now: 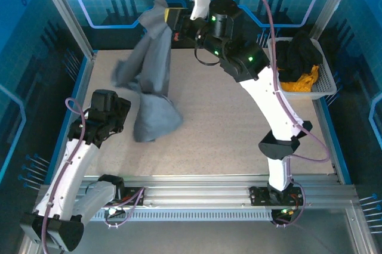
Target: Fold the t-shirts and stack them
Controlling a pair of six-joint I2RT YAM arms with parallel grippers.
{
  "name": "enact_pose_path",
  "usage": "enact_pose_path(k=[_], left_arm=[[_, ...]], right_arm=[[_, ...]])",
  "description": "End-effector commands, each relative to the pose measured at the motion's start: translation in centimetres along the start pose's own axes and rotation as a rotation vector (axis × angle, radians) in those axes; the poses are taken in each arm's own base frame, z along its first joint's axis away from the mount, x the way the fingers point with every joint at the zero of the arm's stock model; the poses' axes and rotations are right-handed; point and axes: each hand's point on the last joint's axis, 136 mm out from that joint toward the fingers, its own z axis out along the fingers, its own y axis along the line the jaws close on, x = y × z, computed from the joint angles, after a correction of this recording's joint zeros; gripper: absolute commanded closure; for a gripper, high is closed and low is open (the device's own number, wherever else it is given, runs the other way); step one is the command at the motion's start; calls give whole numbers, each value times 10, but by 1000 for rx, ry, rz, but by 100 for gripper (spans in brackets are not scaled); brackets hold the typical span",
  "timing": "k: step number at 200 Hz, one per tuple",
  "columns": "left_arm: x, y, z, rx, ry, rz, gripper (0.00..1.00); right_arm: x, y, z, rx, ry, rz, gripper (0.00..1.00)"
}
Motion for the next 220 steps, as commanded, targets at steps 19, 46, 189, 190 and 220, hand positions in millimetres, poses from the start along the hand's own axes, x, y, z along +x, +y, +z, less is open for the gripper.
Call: enact_pose_path(k=[19, 46, 189, 190, 220], left_arm=[[15, 7, 16, -29, 82, -15, 38], [37, 18, 36, -84, 192, 11, 38], [151, 70, 128, -390, 514, 208, 36], [151, 69, 129, -384, 513, 211, 37], [160, 50, 151, -315, 533, 236, 66]], right_arm=[[23, -123, -44, 395, 39, 144, 100], [75, -216, -103, 633, 102, 255, 100], [280, -339, -236, 1038, 545, 447, 100], [281, -339, -236, 1037, 546, 447, 100], [285, -341, -238, 1040, 571, 445, 100]])
